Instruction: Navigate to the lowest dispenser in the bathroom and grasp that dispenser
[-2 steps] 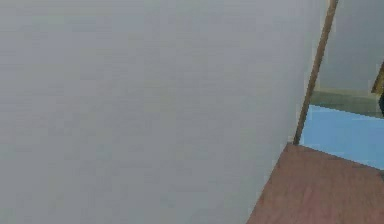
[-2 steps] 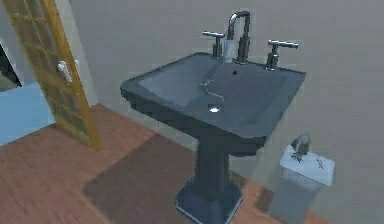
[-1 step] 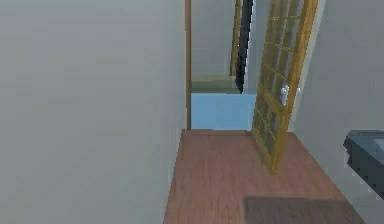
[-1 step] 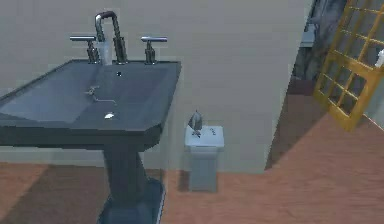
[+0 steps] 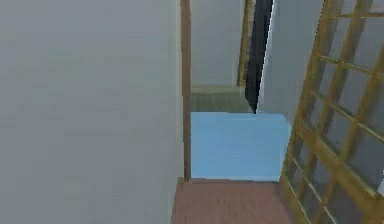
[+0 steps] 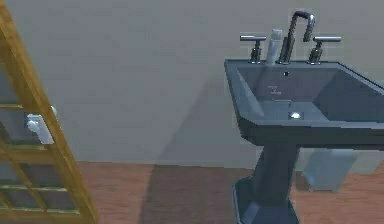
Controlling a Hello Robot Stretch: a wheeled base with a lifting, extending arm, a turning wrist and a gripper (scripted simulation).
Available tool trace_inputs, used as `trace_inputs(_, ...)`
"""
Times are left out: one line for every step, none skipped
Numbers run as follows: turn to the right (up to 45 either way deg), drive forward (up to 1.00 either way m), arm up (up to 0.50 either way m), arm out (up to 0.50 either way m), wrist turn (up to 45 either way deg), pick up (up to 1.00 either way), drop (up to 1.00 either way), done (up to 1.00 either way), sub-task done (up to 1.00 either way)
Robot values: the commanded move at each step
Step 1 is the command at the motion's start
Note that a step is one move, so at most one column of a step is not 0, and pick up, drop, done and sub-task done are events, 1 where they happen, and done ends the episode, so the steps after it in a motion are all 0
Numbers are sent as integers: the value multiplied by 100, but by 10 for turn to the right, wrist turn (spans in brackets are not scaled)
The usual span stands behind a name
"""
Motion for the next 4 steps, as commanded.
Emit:
trace_inputs(90,0,0,0,0,0,0,0,0)
trace_inputs(0,100,0,0,0,0,0,0,0)
trace_inputs(0,100,0,0,0,0,0,0,0)
trace_inputs(0,100,0,0,0,0,0,0,0)
